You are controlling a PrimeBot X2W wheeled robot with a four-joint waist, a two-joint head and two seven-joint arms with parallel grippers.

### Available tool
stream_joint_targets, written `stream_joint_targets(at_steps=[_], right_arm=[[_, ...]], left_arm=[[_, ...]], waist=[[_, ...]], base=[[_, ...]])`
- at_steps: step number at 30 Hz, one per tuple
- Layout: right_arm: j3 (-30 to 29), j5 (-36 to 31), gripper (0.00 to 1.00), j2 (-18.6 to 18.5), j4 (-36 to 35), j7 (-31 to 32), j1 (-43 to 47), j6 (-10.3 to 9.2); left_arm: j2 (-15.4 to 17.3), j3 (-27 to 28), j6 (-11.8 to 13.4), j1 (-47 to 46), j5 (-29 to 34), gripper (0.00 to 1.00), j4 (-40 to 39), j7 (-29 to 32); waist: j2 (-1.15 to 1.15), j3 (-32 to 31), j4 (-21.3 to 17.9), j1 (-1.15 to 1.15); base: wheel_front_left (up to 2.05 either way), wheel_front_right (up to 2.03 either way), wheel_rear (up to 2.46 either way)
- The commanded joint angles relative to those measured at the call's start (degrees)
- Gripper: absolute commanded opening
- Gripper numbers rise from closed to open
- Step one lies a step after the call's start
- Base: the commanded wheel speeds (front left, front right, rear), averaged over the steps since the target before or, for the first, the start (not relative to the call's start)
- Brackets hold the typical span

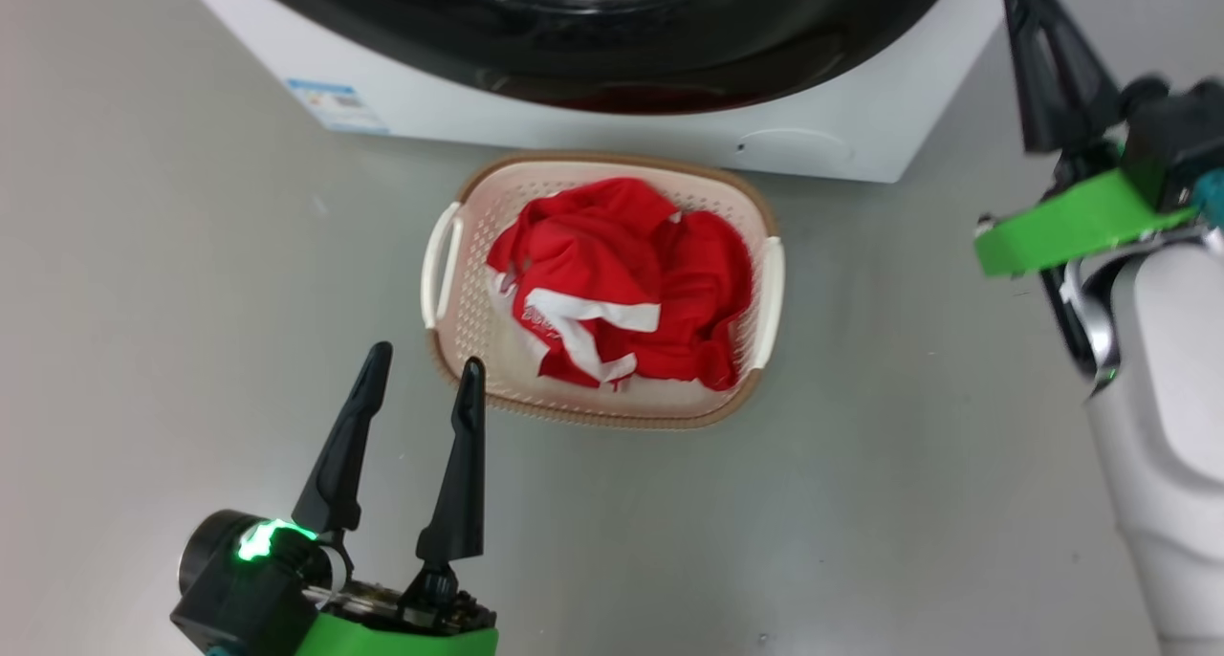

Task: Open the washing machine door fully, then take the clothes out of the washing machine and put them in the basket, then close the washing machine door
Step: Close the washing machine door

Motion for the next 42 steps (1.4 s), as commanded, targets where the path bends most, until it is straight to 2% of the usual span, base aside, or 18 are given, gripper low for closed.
stream_joint_targets(at_steps=[1, 2, 19, 25, 34, 42], right_arm=[[1.07, 0.38, 0.89, 1.31, -3.11, -0.13, 2.55, 0.11], [0.99, 0.37, 1.00, 1.56, -3.89, -0.13, 3.66, 0.11], [-1.59, -0.56, 1.00, 6.27, -13.53, -0.13, 20.82, 0.11], [-1.85, -1.38, 1.00, 6.73, -15.46, -0.13, 26.50, 0.11], [-3.79, -0.20, 1.00, 6.82, -18.38, -0.13, 34.38, 0.11], [-5.50, 1.45, 1.00, 6.83, -20.64, -0.13, 40.58, 0.11]], left_arm=[[0.41, 2.11, 0.26, -0.05, -0.10, 1.00, -0.93, -0.51], [0.41, 2.24, 0.25, 0.03, -0.06, 1.00, -0.78, -0.51], [0.41, 5.09, 0.60, 1.97, 2.94, 1.00, 2.58, -0.51], [0.41, 5.48, 0.10, 2.19, 4.16, 1.00, 4.86, -0.51], [0.41, 7.30, 1.78, 5.12, 4.54, 1.00, 7.54, -0.51], [0.41, 9.60, 1.58, 9.23, 5.38, 1.00, 7.93, -0.51]], waist=[[0.00, -2.62, -2.87, 0.00], [0.00, -3.15, -3.50, 0.00], [0.00, -11.51, -12.85, 0.00], [0.00, -14.40, -14.61, 0.00], [0.00, -20.26, -16.42, 0.00], [0.00, -24.68, -17.00, 0.00]], base=[[0.00, 0.00, 0.00], [0.00, 0.00, 0.00], [0.00, 0.00, 0.00], [0.00, 0.00, 0.00], [0.00, 0.00, 0.00], [0.00, 0.00, 0.00]])
